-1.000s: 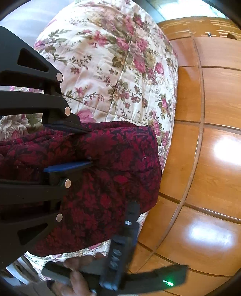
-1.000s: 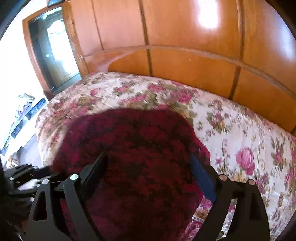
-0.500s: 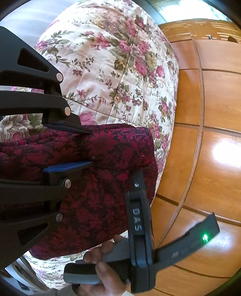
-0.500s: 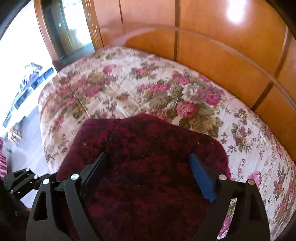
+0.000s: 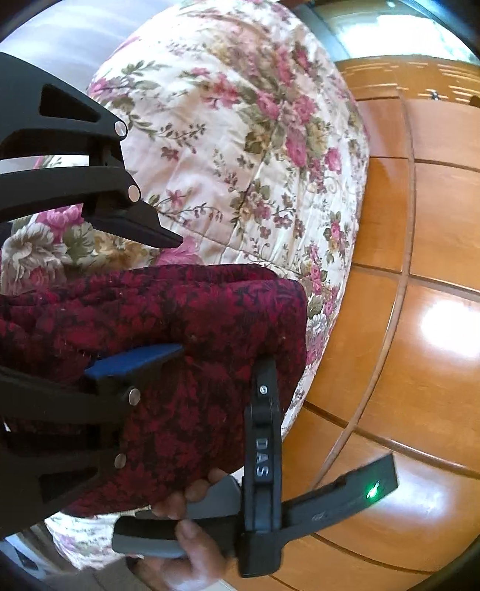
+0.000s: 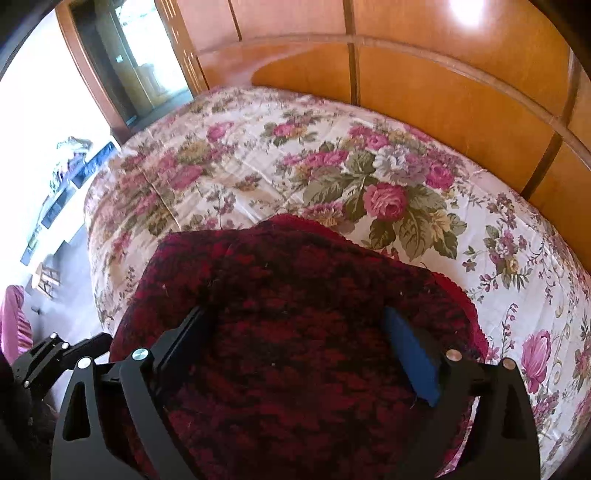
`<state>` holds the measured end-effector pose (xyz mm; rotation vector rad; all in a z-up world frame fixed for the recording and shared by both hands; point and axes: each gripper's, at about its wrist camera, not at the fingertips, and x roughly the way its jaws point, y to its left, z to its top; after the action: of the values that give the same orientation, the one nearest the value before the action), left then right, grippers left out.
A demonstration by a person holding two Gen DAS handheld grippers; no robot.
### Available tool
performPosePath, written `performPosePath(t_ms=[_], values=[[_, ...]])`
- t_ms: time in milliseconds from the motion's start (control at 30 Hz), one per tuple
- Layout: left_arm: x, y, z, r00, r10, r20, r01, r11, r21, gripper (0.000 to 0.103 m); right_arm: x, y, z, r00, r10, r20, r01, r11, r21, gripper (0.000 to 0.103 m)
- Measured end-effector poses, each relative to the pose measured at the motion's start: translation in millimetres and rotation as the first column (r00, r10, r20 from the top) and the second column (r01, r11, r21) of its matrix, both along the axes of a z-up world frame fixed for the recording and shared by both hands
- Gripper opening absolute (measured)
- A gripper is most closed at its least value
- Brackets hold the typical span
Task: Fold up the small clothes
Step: 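Grasp the bundle with the right gripper while the left gripper grips its other end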
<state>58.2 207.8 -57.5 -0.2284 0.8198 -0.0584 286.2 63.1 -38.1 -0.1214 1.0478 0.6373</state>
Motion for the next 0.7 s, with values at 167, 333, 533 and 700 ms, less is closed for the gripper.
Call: performPosePath(t_ms=[167, 333, 533, 700], values=[[-2.6, -4.1, 1.7, 1.0, -0.004, 0.008, 0.004, 1.0, 0.017, 0.056, -13.0, -8.2, 13.4, 0.997, -0.033, 0.069, 0.033, 0.999, 0.002, 0.1], [-3.9, -3.3, -0.8, 1.0, -0.011, 0.008, 0.011, 1.0, 0.017, 0.056, -29.6, -37.9, 26.5, 0.99, -0.099, 0.099, 0.093, 0.994, 0.062, 0.101], [-1.7, 2.2, -4.3, 1.0, -0.015, 0.004, 0.015, 1.0, -0.01, 0.065, -51.0, -110.0, 17.7, 0.976, -0.215, -0.033, 0.216, 0.942, 0.256, 0.101], [3.1, 14.6, -11.2, 0.999, -0.035, -0.009, 0.034, 0.996, -0.088, 0.077, -70.0, -157.8, -19.4, 0.935, -0.253, -0.248, 0.333, 0.867, 0.371, 0.101]])
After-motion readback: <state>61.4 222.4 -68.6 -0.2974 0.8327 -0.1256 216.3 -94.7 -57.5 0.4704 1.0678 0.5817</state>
